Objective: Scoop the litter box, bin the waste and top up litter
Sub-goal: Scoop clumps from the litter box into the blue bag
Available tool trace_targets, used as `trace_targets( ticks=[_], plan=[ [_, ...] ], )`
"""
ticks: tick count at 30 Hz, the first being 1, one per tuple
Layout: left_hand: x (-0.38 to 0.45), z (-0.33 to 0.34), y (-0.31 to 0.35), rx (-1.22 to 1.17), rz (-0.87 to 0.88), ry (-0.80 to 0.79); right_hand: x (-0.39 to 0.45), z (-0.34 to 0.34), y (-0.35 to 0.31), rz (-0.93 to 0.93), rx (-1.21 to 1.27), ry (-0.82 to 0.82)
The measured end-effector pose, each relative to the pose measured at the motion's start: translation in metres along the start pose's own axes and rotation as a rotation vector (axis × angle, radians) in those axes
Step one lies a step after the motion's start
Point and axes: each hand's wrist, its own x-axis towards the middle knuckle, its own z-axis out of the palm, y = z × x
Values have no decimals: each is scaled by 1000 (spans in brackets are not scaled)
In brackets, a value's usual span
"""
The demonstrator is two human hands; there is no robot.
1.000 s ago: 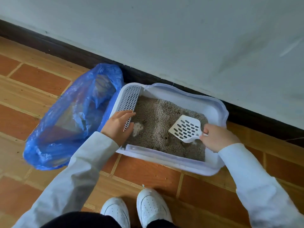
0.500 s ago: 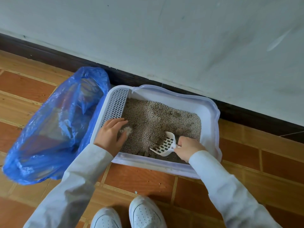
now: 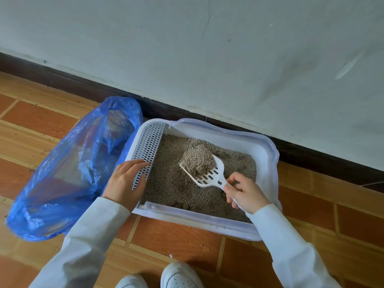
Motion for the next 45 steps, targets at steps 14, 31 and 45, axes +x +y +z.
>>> trace_targets(
  ticks=[14,31,45],
  plan=[
    [-7,-7,-2,22,-2,-53,-7,-3,-19,-99,-11,177],
    [-16,-20,-25,76,-159,24,3,16,-56,-198,-48,104],
    [-51,-42,-74,247,-538,-31,52,147,-172,-538,-548,-37]
  ],
)
